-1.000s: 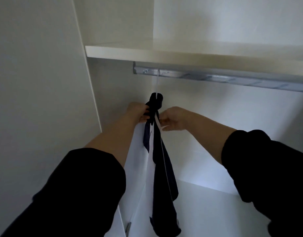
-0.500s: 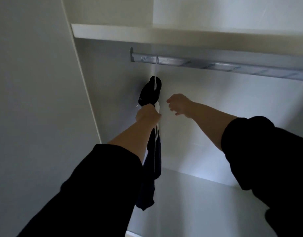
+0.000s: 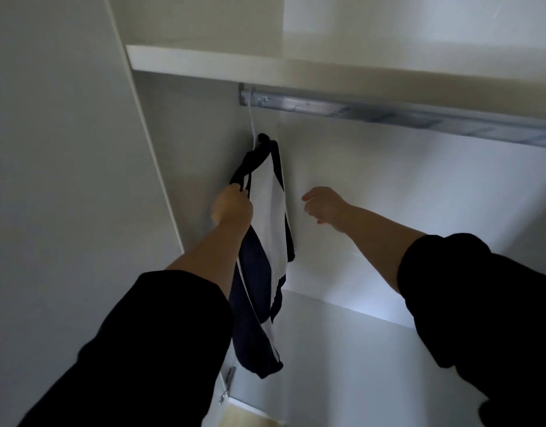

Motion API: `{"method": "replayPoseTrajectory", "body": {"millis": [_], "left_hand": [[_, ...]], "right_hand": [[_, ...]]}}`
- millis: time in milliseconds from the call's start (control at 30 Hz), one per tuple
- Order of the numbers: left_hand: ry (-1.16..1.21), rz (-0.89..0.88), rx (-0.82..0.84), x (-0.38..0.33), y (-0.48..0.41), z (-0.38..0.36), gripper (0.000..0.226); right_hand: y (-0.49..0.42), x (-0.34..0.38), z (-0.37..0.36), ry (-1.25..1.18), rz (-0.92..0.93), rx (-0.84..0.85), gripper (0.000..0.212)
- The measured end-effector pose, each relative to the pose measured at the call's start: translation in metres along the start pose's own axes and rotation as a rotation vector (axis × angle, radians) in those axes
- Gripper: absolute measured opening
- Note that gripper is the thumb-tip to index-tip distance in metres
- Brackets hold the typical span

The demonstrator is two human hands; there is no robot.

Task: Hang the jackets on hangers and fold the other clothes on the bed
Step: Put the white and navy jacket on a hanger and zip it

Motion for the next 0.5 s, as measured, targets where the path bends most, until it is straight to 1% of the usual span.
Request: {"method": "replayPoseTrajectory", "body": {"millis": [33, 67, 133, 167, 267, 333, 400, 500], "left_hand": [[0.054, 0.035, -0.004, 0.002, 0.001, 0.006, 0.030], [0.057, 0.045, -0.011, 0.004, 0.005, 0.012, 0.031], [-0.007, -0.010, -0.002, 0.007, 0.014, 0.022, 0.040], [-0.034, -0.070, 0.006, 0.007, 0.021, 0.027, 0.042], [-0.078, -0.268, 0.035, 0.004, 0.048, 0.037, 0.040], [-0.146, -0.400, 0.079, 0.001, 0.069, 0.041, 0.049], [-0.218, -0.545, 0.095, -0.006, 0.090, 0.043, 0.052], [-0.271, -0.743, 0.087, -0.026, 0.126, 0.041, 0.053]], "right_hand": [[0.003, 0.002, -0.001, -0.007, -0.003, 0.010, 0.035], [0.008, 0.004, -0.002, -0.006, -0.004, 0.022, 0.035], [0.020, 0.010, -0.003, -0.003, -0.006, 0.029, 0.038], [0.027, 0.013, -0.003, 0.005, 0.000, 0.024, 0.039], [0.052, 0.014, -0.003, 0.012, 0.018, -0.035, 0.040], [0.073, 0.006, -0.001, 0.041, 0.037, -0.084, 0.042], [0.099, -0.007, 0.005, 0.066, 0.056, -0.170, 0.042], [0.145, -0.035, 0.021, 0.087, 0.019, -0.362, 0.042]]}}
Point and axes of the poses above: each hand's wrist, its own y-axis away from the middle knuckle, its own z-axis out of the back of the hand, x = y × z, the point moved 2 cm from there along -y, towards the middle knuckle, and after that the axes turned 2 degrees about -x, right-handed, at the moved point
